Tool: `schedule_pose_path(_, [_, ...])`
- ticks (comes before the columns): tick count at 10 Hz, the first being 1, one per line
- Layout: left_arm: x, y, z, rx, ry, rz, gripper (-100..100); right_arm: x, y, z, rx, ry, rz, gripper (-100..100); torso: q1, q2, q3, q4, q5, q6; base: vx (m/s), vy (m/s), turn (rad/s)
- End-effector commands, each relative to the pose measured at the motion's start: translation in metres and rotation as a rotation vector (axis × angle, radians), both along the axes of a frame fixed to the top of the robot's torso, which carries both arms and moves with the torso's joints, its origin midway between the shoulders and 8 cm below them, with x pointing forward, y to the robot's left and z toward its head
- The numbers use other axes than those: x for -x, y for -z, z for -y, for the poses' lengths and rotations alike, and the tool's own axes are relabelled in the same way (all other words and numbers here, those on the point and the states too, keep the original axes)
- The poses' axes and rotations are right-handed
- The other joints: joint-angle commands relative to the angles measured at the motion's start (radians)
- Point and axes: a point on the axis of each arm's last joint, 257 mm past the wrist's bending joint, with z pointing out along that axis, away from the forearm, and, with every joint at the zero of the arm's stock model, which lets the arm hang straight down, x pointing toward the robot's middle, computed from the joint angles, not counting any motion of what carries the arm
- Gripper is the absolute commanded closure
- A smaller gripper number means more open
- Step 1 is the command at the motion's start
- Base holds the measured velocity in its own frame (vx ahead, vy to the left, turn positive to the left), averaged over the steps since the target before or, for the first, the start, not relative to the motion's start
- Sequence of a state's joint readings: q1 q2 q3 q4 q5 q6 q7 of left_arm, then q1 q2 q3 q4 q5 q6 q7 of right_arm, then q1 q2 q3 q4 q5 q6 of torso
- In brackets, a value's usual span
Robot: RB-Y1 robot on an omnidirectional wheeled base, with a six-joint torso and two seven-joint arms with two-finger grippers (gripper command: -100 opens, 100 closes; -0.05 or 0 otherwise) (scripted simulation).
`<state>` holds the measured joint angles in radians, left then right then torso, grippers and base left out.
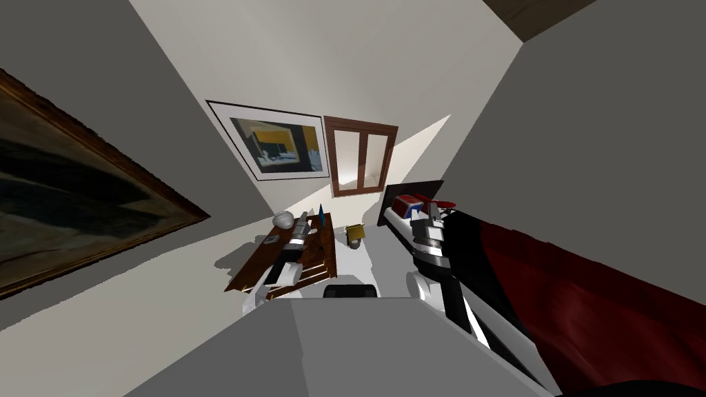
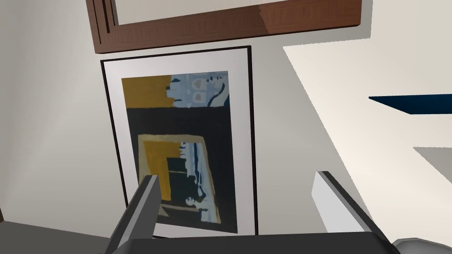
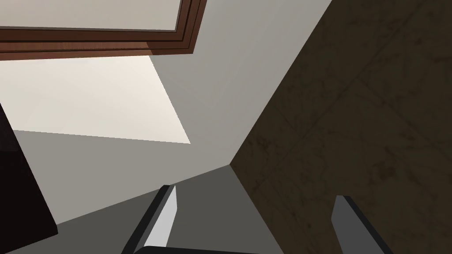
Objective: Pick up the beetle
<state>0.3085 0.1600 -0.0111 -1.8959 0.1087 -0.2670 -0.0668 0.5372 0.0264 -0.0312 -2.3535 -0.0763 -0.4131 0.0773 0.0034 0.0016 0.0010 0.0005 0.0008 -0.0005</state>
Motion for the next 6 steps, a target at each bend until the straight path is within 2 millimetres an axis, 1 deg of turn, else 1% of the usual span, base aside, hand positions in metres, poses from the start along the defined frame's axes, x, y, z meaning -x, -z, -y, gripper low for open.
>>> schedule_pose_path(1, [-0.009,0.019,-0.003,0.011,-0.004,-0.045,-100,0.000,0.000,0.000,0.000,0.000,0.000,0,0.000,0.000,0.000,0.000,0.000,0.000,-0.045,0.042,-0.162])
schedule_pose_path(2, [-0.009,0.024,-0.004,0.011,-0.006,-0.056,-100,0.000,0.000,0.000,0.000,0.000,0.000,0,0.000,0.000,0.000,0.000,0.000,0.001,-0.046,0.043,-0.086])
schedule_pose_path(4, [-0.023,0.052,-0.006,0.026,-0.010,-0.121,-100,0.000,0.000,0.000,0.000,0.000,0.000,0,0.000,0.001,0.001,0.000,0.000,0.000,-0.072,0.057,-0.173])
schedule_pose_path(5, [-0.023,0.066,-0.008,0.027,-0.015,-0.148,-100,0.000,0.000,0.000,0.000,0.000,0.000,0,0.002,0.002,0.001,0.000,0.000,0.000,-0.058,0.054,-0.083])
schedule_pose_path(6, [-0.030,0.077,-0.008,0.033,-0.014,-0.179,-100,0.000,0.000,0.000,0.000,0.000,0.000,0,0.001,0.001,0.001,0.000,0.000,0.000,-0.056,0.048,-0.122])
